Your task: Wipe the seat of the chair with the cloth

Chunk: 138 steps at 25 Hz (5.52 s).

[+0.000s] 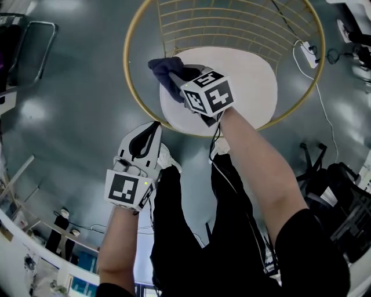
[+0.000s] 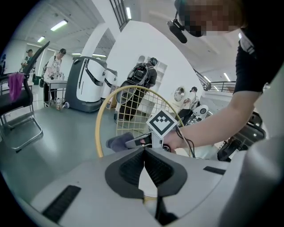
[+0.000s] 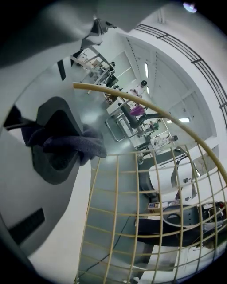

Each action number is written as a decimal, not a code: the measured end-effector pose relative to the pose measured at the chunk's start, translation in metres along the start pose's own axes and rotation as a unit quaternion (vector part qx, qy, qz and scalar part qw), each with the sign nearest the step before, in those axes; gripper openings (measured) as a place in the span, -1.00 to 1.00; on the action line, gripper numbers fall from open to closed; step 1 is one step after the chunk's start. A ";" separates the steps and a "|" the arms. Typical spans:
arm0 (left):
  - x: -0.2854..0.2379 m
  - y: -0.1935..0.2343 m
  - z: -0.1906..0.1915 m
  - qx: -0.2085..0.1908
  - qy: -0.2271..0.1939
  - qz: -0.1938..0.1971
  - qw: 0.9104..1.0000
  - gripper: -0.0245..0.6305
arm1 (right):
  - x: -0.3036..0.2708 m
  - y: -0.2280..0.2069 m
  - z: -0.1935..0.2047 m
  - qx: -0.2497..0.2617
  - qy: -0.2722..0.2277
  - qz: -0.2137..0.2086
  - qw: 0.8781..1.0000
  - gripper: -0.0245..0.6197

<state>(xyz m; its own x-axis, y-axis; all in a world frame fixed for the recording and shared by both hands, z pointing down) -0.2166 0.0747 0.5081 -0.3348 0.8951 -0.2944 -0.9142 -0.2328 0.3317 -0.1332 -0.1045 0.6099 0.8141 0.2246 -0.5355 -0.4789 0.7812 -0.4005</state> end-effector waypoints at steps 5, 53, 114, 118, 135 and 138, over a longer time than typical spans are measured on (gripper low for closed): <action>-0.003 0.016 0.008 0.011 0.006 0.006 1.000 -0.87 | -0.012 -0.038 0.001 -0.012 0.019 0.085 0.996 -0.75; -0.105 -0.108 0.002 -0.039 0.044 0.158 0.986 -0.87 | 0.231 -0.162 0.070 -0.106 -0.046 0.445 0.888 -0.76; 0.200 -0.242 -0.277 -0.090 -0.133 0.084 0.983 -0.87 | 0.502 0.281 -0.146 0.090 -0.268 0.106 0.953 -0.76; 0.199 -0.245 -0.278 -0.091 -0.132 0.081 0.984 -0.87 | 0.503 0.283 -0.140 0.085 -0.261 0.100 0.956 -0.76; 0.182 -0.240 -0.287 -0.102 -0.124 0.077 0.984 -0.87 | 0.487 0.268 -0.153 0.085 -0.246 0.077 0.963 -0.77; 0.181 -0.238 -0.286 -0.101 -0.121 0.075 0.985 -0.87 | 0.484 0.267 -0.155 0.086 -0.244 0.073 0.963 -0.77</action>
<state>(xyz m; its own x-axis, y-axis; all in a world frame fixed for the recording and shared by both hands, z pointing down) -0.1252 0.1833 0.1192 -0.4266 0.9041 -0.0247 -0.8940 -0.4174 0.1631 0.0826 0.1224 0.1289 0.8196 0.5537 -0.1469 -0.5728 0.7958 -0.1965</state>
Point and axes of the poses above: the fingertips, and each gripper's own axes: x backward along the fingers, y to its left, z out of its underside, the point moved 8 cm from there along x, backward along the fingers, and after that the axes turned 14 degrees about -y, right-handed, at the moved point
